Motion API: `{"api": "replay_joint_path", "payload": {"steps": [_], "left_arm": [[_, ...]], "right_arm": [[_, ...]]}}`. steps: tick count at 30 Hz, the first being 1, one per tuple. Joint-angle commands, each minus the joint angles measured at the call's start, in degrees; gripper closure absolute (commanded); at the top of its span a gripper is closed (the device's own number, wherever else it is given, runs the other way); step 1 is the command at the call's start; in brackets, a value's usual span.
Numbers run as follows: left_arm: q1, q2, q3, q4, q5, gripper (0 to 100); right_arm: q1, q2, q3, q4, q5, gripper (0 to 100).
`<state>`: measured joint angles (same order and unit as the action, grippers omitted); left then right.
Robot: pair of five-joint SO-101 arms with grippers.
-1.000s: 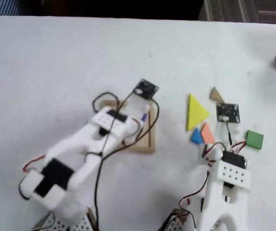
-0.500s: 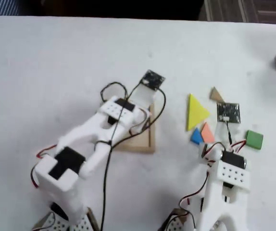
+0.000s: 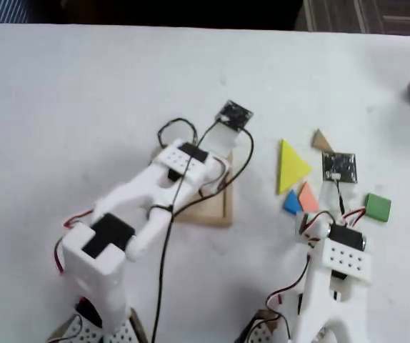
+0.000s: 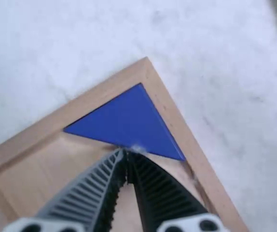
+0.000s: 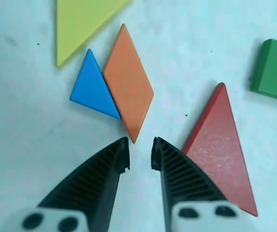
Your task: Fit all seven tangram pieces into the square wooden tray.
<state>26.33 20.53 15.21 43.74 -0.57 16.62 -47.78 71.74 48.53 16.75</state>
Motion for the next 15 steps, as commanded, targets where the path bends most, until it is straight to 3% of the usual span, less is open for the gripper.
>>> {"api": "replay_joint_path", "payload": {"steps": [1, 9, 15], "left_arm": [[1.01, -1.19, -3.96, -0.97, -0.79, 98], [-1.63, -10.95, -3.43, 8.09, -0.79, 98], [-7.78, -12.88, -3.34, 14.95, -1.14, 98]], "right_arm": [[0.40, -1.10, -0.26, -1.36, 1.05, 91.7], [0.57, -1.01, -0.26, -2.15, 1.05, 91.7], [0.57, -1.01, -0.26, -2.24, 1.05, 91.7]]}}
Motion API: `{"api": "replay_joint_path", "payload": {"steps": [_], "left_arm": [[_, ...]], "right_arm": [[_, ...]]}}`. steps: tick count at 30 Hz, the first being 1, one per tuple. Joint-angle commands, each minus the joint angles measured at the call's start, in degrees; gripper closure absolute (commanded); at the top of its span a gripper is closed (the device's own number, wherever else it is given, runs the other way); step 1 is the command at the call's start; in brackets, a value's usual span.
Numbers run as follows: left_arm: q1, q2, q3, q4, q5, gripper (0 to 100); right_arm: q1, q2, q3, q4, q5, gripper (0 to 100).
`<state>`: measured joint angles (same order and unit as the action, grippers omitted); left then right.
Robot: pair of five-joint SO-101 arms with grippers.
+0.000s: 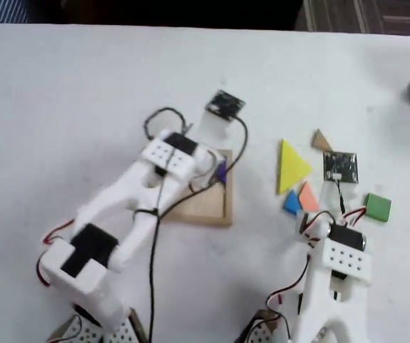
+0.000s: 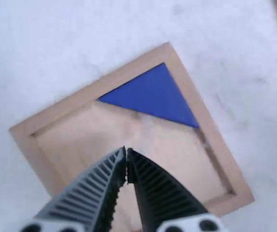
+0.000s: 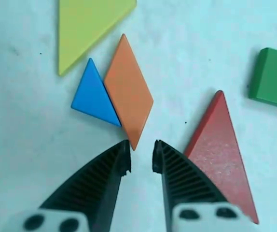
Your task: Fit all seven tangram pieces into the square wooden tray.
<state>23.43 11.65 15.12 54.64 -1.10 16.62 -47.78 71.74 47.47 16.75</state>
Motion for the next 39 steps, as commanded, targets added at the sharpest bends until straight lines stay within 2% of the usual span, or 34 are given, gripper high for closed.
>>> {"api": "replay_joint_path", "payload": {"steps": [1, 6, 12, 17, 20, 23, 28, 35, 39], "left_arm": [[-6.02, -4.09, -3.25, 4.66, -0.70, 98], [-10.68, -4.09, -3.25, 6.95, -0.79, 98], [-12.70, -5.14, -0.79, 4.92, -0.88, 98], [-12.70, -16.75, 12.31, -4.22, -8.97, 98], [-12.70, -24.57, 21.71, -12.22, -8.26, 98], [-12.79, -28.53, 27.60, -16.70, -7.65, 98], [-15.78, -28.88, 30.86, -17.32, -7.91, 97], [-21.41, -29.14, 32.26, -17.23, -8.00, 97], [-23.96, -29.32, 31.82, -17.32, -8.00, 97]], "right_arm": [[0.57, -1.01, -0.26, -1.19, 0.97, 91.7], [0.40, -1.01, -0.26, -1.19, 0.79, 91.7], [0.57, -1.01, -0.26, -1.19, 0.88, 91.7], [0.66, -1.01, -0.26, -1.19, 0.88, 91.7], [0.66, -1.01, -0.26, -1.19, 0.79, 91.7], [0.66, -1.01, -0.26, -2.59, 0.79, 91.7], [0.31, -1.01, -2.81, -3.82, 0.62, 91.7], [-1.36, -0.92, -18.29, 7.96, -2.20, 92.0], [-4.70, -0.84, -23.91, 9.71, -3.16, 91.8]]}}
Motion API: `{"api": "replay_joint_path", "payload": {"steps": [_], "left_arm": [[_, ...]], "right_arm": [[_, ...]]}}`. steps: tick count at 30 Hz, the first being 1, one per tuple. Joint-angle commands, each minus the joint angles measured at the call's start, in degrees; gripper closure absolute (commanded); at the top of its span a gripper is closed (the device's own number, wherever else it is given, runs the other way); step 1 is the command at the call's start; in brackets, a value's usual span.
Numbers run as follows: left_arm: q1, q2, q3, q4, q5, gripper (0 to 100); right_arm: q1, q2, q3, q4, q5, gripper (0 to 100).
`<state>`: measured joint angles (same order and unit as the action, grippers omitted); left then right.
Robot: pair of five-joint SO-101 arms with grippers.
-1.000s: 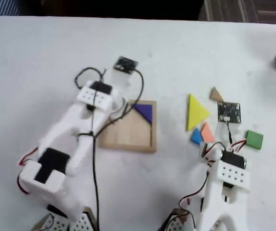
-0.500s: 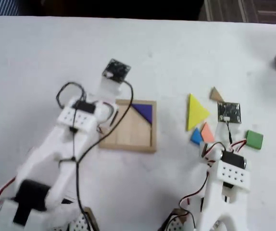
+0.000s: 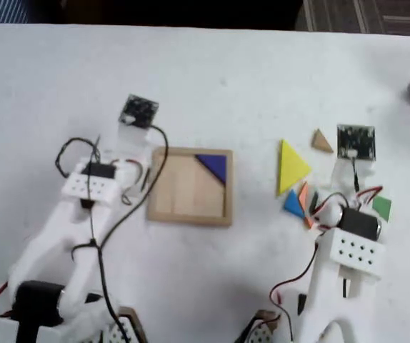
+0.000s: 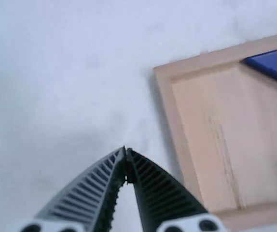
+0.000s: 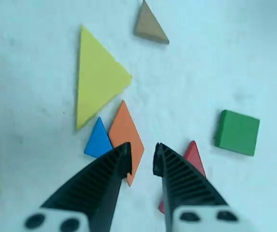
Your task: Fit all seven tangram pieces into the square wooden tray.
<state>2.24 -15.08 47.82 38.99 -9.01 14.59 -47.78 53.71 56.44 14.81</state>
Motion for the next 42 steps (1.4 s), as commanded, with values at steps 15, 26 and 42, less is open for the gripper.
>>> {"api": "replay_joint_path", "payload": {"steps": [15, 26, 42], "left_arm": [[-3.38, -2.15, -0.44, -4.84, -0.09, 97], [-3.38, -2.15, -0.44, -4.92, -0.09, 97], [-3.03, -2.07, 1.41, -7.56, -0.09, 97]], "right_arm": [[-6.11, 31.60, -26.20, 8.04, -2.99, 91.7], [-6.20, 28.35, -19.08, 10.51, -3.43, 91.8], [-6.20, 25.27, -9.76, 0.48, -21.01, 84.2]]}}
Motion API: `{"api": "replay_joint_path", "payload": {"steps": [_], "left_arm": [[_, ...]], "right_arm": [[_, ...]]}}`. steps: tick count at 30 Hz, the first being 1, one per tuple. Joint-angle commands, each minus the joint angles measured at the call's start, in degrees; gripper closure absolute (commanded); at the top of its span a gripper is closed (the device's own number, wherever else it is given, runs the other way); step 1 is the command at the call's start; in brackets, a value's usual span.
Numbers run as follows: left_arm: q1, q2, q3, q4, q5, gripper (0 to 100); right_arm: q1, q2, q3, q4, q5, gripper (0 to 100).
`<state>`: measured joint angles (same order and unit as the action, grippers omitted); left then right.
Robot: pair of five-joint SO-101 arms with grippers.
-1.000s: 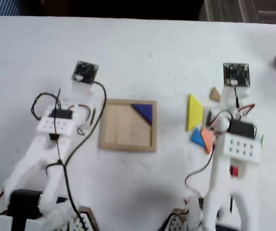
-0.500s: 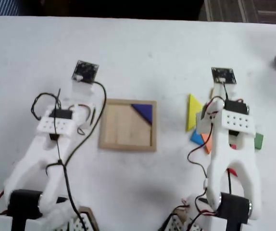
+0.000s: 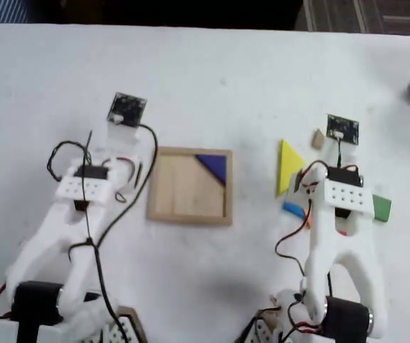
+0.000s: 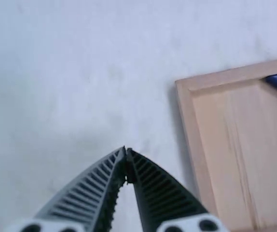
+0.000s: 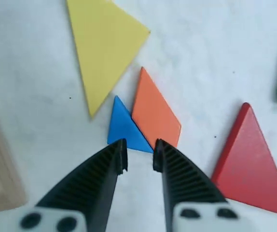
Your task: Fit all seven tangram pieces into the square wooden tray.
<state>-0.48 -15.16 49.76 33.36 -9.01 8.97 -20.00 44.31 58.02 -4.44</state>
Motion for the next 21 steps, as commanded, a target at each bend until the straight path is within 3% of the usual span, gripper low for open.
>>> {"api": "replay_joint_path", "payload": {"steps": [1, 7, 15, 21], "left_arm": [[-0.31, -1.98, -0.53, -2.02, -0.09, 97], [-0.22, -1.89, -0.62, -2.20, -0.09, 97], [-0.22, 7.25, -6.77, -1.76, -0.09, 97], [-0.40, 9.45, -10.37, 2.55, -0.09, 97]], "right_arm": [[-0.48, -2.51, 0.00, -1.10, -1.76, 82.3], [-1.36, -2.59, 4.04, -4.70, 4.40, 80.1], [-1.27, -0.22, 5.36, -11.21, 5.36, 79.8], [0.92, 0.57, 5.27, -12.09, 19.52, 80.0]]}}
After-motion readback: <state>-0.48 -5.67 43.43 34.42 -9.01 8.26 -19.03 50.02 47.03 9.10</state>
